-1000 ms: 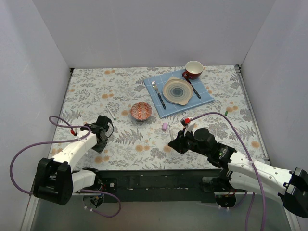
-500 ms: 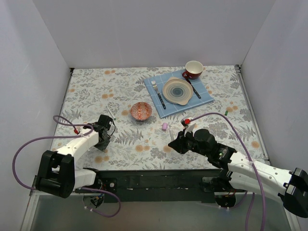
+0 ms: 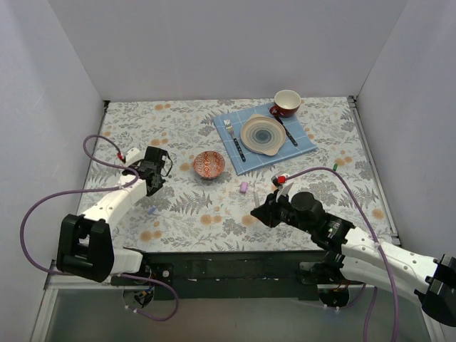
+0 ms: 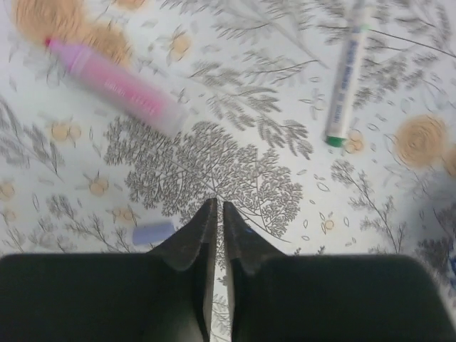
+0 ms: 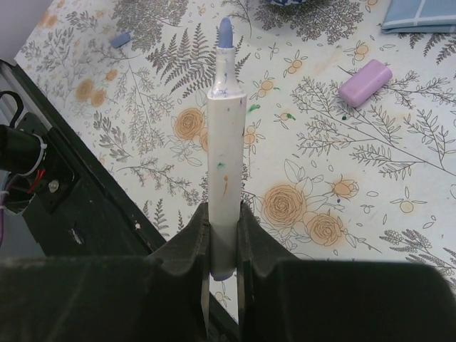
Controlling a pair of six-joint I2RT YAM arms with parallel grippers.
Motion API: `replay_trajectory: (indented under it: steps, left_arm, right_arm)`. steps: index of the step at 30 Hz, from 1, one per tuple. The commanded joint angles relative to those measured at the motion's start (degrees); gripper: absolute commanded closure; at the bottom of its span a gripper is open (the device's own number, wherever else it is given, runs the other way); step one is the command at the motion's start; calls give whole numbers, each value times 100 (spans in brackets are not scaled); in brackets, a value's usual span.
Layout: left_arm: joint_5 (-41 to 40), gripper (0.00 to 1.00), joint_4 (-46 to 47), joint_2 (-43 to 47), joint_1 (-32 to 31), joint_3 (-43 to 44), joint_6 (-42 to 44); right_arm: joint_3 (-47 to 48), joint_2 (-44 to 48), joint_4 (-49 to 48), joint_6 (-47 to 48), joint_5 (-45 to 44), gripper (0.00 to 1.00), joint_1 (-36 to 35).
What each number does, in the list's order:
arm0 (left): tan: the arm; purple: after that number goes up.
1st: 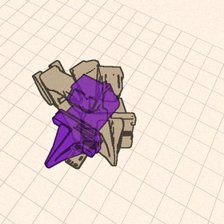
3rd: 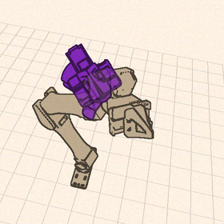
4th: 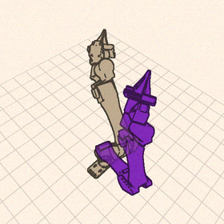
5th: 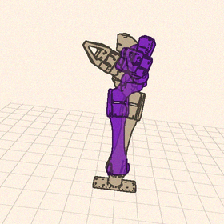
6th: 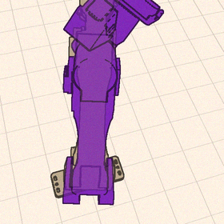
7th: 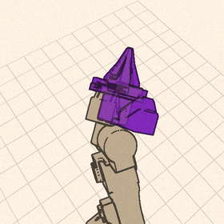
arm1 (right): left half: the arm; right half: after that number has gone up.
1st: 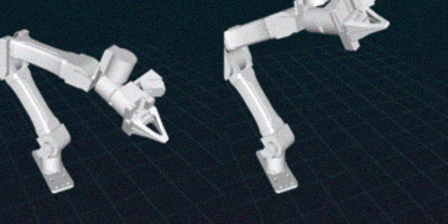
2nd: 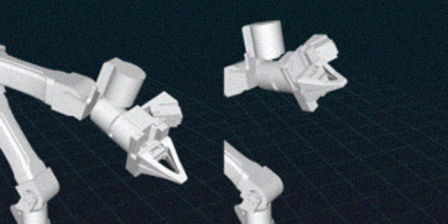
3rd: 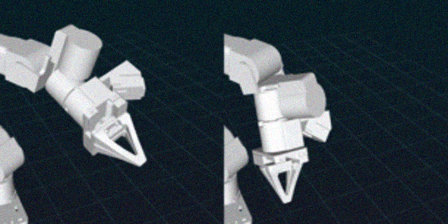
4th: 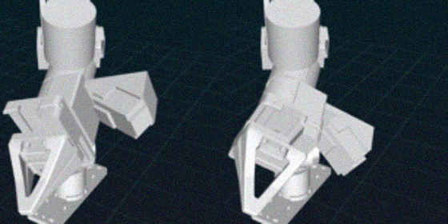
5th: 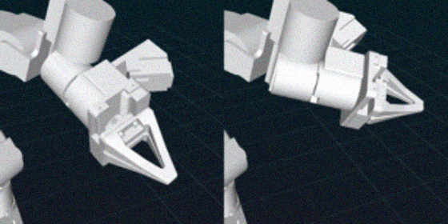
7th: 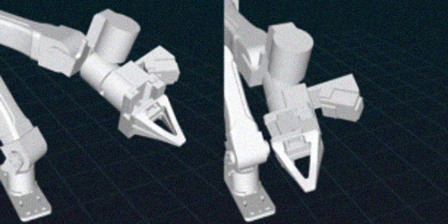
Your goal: Insert the pens into the pen caps
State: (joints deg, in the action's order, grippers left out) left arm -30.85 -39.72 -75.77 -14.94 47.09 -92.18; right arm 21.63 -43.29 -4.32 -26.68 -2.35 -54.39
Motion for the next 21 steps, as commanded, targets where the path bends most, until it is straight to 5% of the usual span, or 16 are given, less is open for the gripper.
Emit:
replay_trajectory:
  steps: [1,6,13,21]
  left_arm:
    - [917,79,992,720,35,38,3913]
    - [1941,62,669,661,26,239,5279]
    - [1811,63,-140,-482,17,582,6465]
    - [2213,64,-185,-562,123,239,7837]
  right_arm:
    - [17,84,-87,92,-47,99,-1]
    - [288,-100,132,312,129,99,-1]
    - [517,-83,414,505,200,99,-10]
    - [632,5,713,637,130,99,-10]
